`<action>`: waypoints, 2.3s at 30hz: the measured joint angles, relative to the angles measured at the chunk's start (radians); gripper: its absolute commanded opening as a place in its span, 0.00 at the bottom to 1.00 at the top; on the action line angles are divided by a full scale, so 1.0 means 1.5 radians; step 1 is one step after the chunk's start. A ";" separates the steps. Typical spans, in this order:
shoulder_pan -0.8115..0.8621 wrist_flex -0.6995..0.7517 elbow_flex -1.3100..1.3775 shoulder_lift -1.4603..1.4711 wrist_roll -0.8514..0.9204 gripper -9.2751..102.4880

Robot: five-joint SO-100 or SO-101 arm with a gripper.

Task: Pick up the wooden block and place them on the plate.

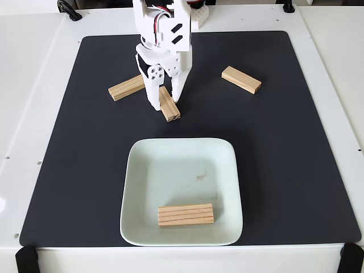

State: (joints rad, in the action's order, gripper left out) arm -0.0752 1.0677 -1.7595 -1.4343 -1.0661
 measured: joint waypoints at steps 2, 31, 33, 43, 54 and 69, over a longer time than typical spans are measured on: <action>0.000 0.001 -0.014 -0.043 0.000 0.08; -0.031 -0.005 -0.332 -0.986 0.601 0.08; -0.031 -0.030 -0.297 -0.938 0.649 0.08; -0.034 -0.123 0.128 -0.403 0.776 0.08; -0.056 -0.127 0.675 0.205 0.780 0.08; -0.078 -0.127 0.998 0.586 0.808 0.08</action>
State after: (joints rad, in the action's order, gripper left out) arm -0.1917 0.8774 -0.2623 -0.5553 0.1457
